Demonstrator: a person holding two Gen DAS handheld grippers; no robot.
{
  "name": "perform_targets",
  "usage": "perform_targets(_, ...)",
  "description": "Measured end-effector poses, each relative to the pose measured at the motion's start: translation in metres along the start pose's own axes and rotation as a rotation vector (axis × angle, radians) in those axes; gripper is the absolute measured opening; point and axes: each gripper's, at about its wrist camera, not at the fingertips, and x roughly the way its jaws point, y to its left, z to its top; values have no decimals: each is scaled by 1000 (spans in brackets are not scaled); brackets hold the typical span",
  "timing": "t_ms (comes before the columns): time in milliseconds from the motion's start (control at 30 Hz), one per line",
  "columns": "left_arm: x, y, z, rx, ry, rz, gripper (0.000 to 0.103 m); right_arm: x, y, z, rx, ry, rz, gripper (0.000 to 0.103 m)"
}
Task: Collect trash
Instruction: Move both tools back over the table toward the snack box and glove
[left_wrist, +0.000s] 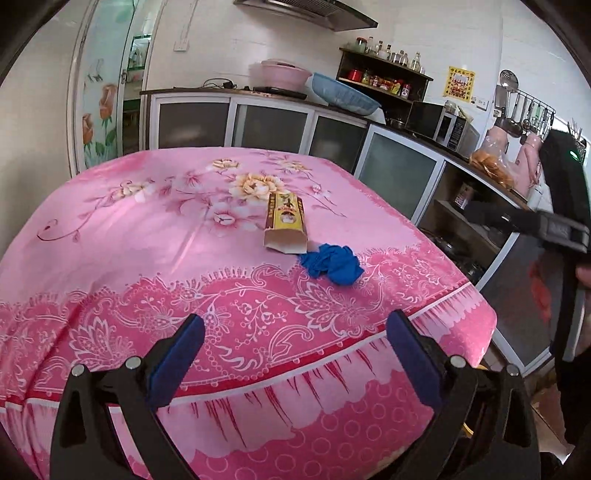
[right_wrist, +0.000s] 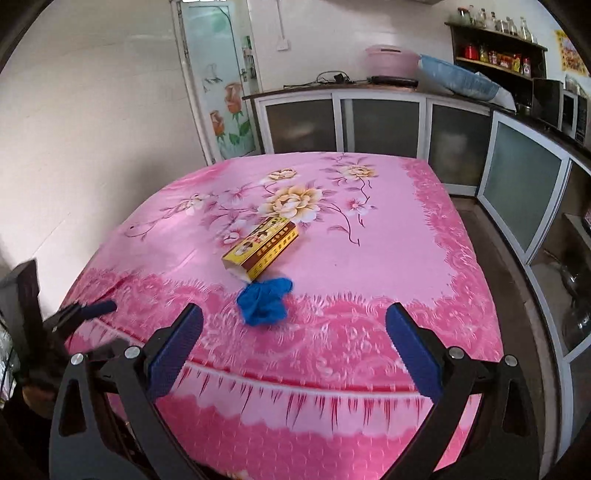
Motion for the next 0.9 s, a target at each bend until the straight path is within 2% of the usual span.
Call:
perform_targets(133,16,3,10,30,-10,0,95,28,10,-3,-69,32,-33,94)
perform_targets(200,29,6,23,59,-11,35,95,38,16,-8,-110,43,-35,94)
perform_targets(367,57,15,53,110,-5,71,95,54,23,-20,-148,73,-17,94)
perform_targets(533,84,20,73,142,29,108,95,61,19,-24,-151,94,-5,94)
perform_targets(733,111,16,74,230,113,99,95,64,13,-25,-134,103,15,94)
perform_targets(900,130,20,82,256,157,140,95,69,13,-26,-135,108,25,94)
